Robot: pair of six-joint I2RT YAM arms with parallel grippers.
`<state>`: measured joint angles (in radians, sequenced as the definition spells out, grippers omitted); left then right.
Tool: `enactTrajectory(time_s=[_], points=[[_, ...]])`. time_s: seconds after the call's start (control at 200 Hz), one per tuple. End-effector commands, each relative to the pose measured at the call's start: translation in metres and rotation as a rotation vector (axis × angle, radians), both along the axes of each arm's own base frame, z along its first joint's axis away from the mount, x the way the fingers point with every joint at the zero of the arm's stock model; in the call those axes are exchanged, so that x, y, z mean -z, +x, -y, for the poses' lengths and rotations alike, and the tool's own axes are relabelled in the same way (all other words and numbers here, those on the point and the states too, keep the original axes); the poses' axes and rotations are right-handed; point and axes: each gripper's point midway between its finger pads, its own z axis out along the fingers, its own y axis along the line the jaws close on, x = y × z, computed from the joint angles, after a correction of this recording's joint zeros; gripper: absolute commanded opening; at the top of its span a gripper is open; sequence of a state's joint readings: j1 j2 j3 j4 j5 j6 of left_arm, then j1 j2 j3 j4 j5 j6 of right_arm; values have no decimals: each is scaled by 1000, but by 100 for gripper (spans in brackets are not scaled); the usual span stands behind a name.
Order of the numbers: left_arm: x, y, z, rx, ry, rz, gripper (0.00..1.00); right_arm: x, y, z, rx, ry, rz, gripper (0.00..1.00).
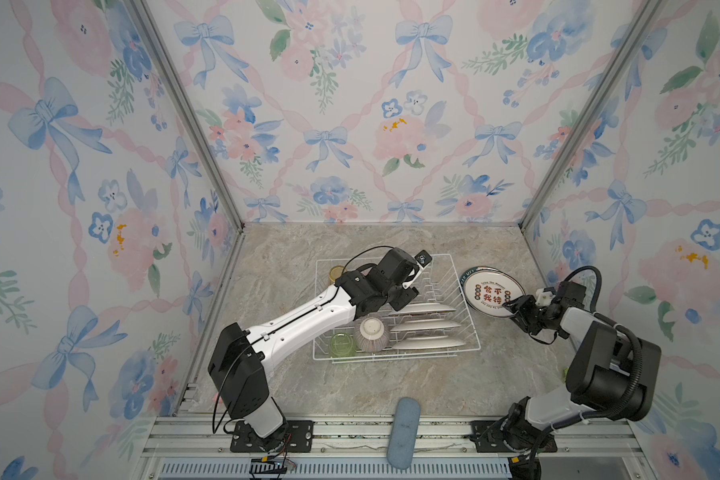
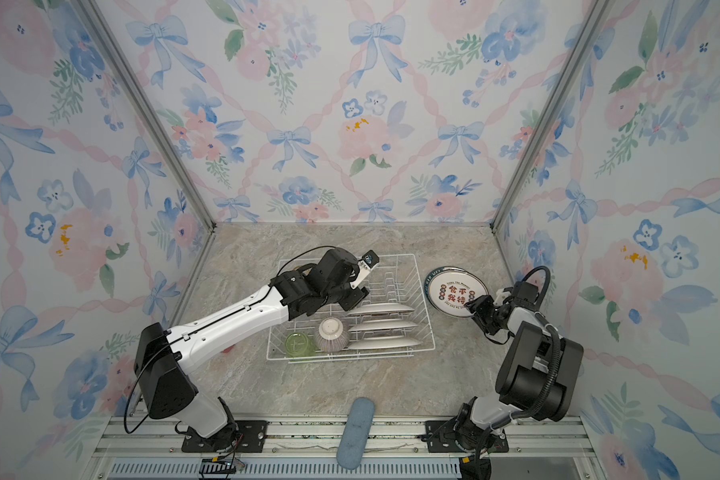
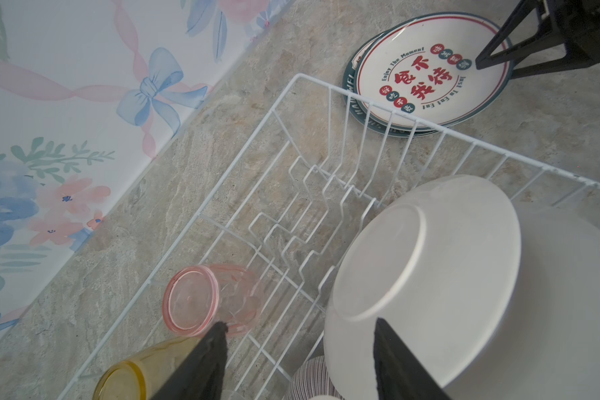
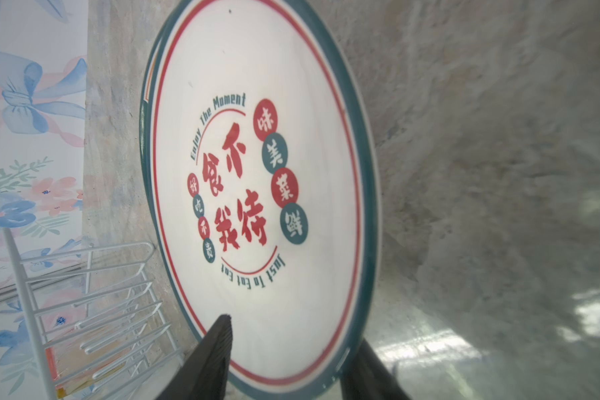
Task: Unload the mixed dishes from the dish rack
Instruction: 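Lower the red-lettered plate onto the green-rimmed plate and release it, then withdraw the right gripper while the left gripper reaches to the orange-patterned plate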
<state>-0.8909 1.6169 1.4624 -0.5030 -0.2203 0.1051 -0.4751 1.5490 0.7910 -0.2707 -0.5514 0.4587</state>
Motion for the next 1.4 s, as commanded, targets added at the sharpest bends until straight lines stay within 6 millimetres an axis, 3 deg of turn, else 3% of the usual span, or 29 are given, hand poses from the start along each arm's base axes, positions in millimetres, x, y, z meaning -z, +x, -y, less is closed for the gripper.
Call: enactTrajectory(time_s=[0.0, 0.475, 0.64, 0.855, 1.18, 1.395], points=[[9, -4, 1, 22, 25, -10, 62, -7, -2, 1, -27, -53, -18, 53], [23, -10, -3, 32, 53, -32, 62, -5, 5, -1, -89, -197, -131, 65], [18, -17, 6, 79, 25, -45, 62, -5, 4, -2, -94, -213, -139, 67], [1, -35, 24, 176, -26, -80, 58, -38, -1, -7, -109, -225, -58, 67], [10, -63, 50, 288, 13, -100, 60, -82, -7, -23, -142, -244, 46, 68], [20, -57, 55, 274, 58, -86, 60, -101, -11, -27, -140, -250, 98, 69]])
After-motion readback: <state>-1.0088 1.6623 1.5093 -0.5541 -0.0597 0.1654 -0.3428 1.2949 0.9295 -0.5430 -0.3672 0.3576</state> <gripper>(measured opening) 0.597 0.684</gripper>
